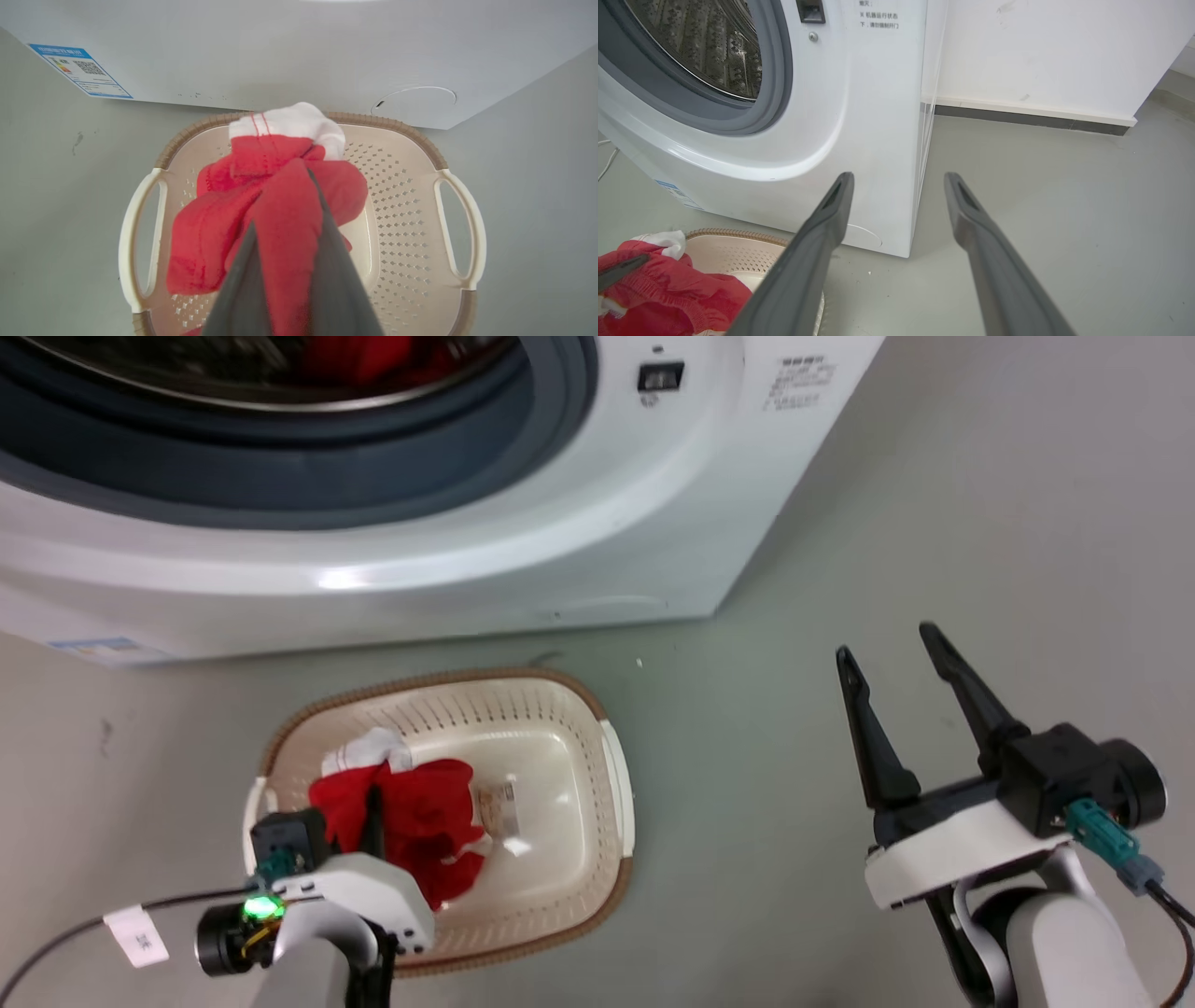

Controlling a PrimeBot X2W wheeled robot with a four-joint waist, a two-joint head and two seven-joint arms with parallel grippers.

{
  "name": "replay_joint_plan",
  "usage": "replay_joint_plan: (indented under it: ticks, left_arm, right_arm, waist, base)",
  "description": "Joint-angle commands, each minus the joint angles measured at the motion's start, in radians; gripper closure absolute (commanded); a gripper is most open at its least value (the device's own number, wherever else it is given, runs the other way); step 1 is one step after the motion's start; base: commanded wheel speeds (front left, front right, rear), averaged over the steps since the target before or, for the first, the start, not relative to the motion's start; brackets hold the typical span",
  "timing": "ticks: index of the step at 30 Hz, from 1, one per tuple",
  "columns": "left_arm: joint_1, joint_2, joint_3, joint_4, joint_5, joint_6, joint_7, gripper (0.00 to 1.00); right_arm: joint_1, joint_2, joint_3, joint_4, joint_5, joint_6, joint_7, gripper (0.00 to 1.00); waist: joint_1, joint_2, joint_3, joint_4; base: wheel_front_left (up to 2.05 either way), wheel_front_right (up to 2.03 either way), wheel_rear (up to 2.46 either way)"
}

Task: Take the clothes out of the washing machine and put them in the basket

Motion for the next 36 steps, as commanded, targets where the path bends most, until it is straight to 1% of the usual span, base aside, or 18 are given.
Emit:
replay_joint_plan:
  ticks: [1, 4, 10, 14, 19, 20, 21, 22, 29, 36]
  left_arm:
    - [-0.038, 0.013, 0.008, 0.025, 0.006, -0.004, -0.003, 1.0]
    - [-0.09, 0.023, 0.041, 0.086, -0.004, 0.006, -0.003, 1.0]
    - [-0.157, 0.05, 0.098, 0.2, -0.016, 0.017, -0.003, 1.0]
    - [-0.182, 0.047, 0.112, 0.25, -0.011, 0.022, -0.003, 1.0]
    - [-0.204, 0.046, 0.126, 0.295, -0.009, 0.013, -0.003, 1.0]
    - [-0.208, 0.044, 0.127, 0.3, -0.008, 0.01, -0.003, 0.72]
    - [-0.209, 0.041, 0.126, 0.308, -0.007, 0.006, -0.003, 0.34]
    - [-0.211, 0.04, 0.126, 0.312, -0.004, 0.003, -0.003, 0.0]
    - [-0.159, 0.024, 0.141, 0.293, 0.001, -0.009, -0.003, 0.0]
    - [-0.061, 0.001, 0.15, 0.192, 0.017, -0.021, -0.003, 0.0]
  right_arm:
    - [-0.031, 0.002, 0.006, 0.001, -0.001, -0.001, -0.008, 0.0]
    - [-0.061, 0.002, 0.019, 0.001, -0.003, -0.001, -0.014, 0.0]
    - [-0.099, 0.002, 0.029, 0.014, -0.001, -0.001, -0.029, 0.0]
    - [-0.116, 0.002, 0.028, 0.026, 0.0, -0.001, -0.042, 0.0]
    - [-0.127, 0.002, 0.032, 0.046, 0.004, -0.001, -0.051, 0.0]
    - [-0.129, 0.002, 0.031, 0.051, 0.004, -0.001, -0.051, 0.0]
    - [-0.129, 0.002, 0.031, 0.056, 0.003, -0.001, -0.053, 0.0]
    - [-0.127, 0.002, 0.03, 0.061, 0.004, -0.001, -0.054, 0.0]
    - [-0.087, 0.002, 0.016, 0.091, -0.003, -0.001, -0.058, 0.0]
    - [-0.015, 0.002, -0.021, 0.09, -0.011, -0.001, -0.036, 0.0]
  waist:
    - [-0.0002, -0.0001, 0.105, -0.043]
    - [-0.0002, -0.0001, 0.168, -0.064]
    - [-0.0002, -0.0001, 0.254, -0.092]
    - [-0.0002, -0.0001, 0.284, -0.096]
    - [-0.0002, -0.0001, 0.288, -0.091]
    - [-0.0002, -0.0001, 0.281, -0.088]
    - [-0.0002, -0.0001, 0.272, -0.085]
    - [-0.0002, -0.0001, 0.26, -0.081]
    - [-0.0002, -0.0001, 0.116, -0.046]
    - [-0.0002, -0.0001, -0.057, 0.001]
  base:
    - [0.0, 0.0, 0.0]
    - [0.0, 0.0, 0.0]
    - [0.0, 0.0, 0.0]
    - [0.0, 0.0, 0.0]
    - [0.0, 0.0, 0.0]
    - [0.0, 0.0, 0.0]
    - [0.0, 0.0, 0.0]
    - [0.0, 0.0, 0.0]
    - [0.0, 0.0, 0.0]
    - [0.0, 0.0, 0.0]
